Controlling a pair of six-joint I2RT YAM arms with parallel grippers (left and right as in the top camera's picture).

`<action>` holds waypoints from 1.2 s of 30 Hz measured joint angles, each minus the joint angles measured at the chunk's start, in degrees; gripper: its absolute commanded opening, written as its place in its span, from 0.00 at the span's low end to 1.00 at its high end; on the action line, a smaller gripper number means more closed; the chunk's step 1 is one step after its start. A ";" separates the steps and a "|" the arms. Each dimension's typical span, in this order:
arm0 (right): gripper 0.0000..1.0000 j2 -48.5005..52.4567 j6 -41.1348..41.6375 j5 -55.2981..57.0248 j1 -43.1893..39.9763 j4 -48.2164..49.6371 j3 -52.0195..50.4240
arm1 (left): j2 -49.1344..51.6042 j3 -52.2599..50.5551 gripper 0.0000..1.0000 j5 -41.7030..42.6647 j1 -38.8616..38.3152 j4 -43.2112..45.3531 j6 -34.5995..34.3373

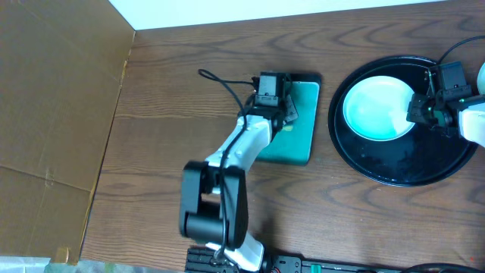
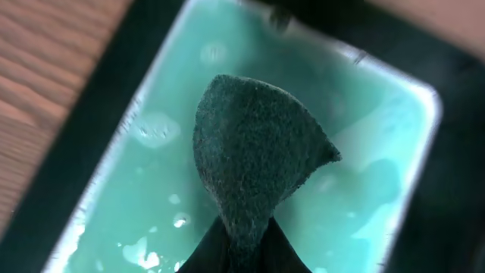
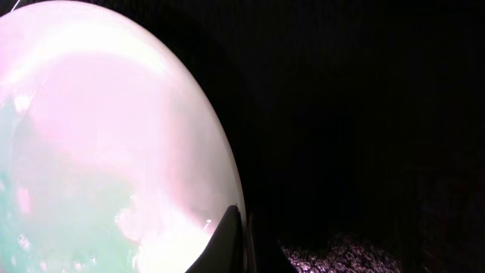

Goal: Clean dirty plates on tray and stack at the side
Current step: 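Return the left gripper with sponge to the water tray, then lift the cleaned plate with the right gripper and carry it right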

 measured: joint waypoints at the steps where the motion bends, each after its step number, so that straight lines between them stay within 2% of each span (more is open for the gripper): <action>1: 0.01 0.02 -0.09 0.00 0.00 0.15 0.00 | 0.96 0.00 0.17 0.00 0.00 -0.04 0.00; 4: 0.01 0.13 -0.20 0.00 0.00 0.94 0.00 | 3.19 -0.02 0.30 -0.02 0.02 -0.07 -0.11; 5: 0.01 0.22 -0.35 0.00 0.00 1.38 0.00 | 3.58 -0.02 0.39 0.00 0.00 -0.04 -0.09; 12: 0.01 0.44 -5.57 0.13 0.04 2.95 0.00 | 2.40 -0.07 0.46 -0.20 0.02 0.59 0.17; 16: 0.01 -0.02 -10.27 0.31 0.11 2.97 0.00 | -4.74 -0.07 0.61 -0.22 0.00 0.57 1.33; 19: 0.01 -1.64 -13.22 1.70 0.55 2.91 0.00 | -11.17 -0.07 0.69 -0.17 0.02 0.66 2.10; 21: 0.01 -3.89 -16.39 4.31 1.53 2.97 0.00 | -15.26 -0.07 0.71 -0.20 0.02 0.70 2.49; 23: 0.01 -6.86 -20.79 9.16 3.56 3.23 0.02 | -18.21 -0.07 0.79 -0.22 0.02 0.76 2.73; 32: 0.01 -11.80 -41.59 33.75 14.91 10.29 0.15 | -19.47 -0.07 0.80 -0.20 0.02 0.61 2.80; 36: 0.01 -11.80 -57.42 45.81 20.11 18.49 0.09 | -19.47 -0.07 0.80 -0.20 0.02 0.63 2.80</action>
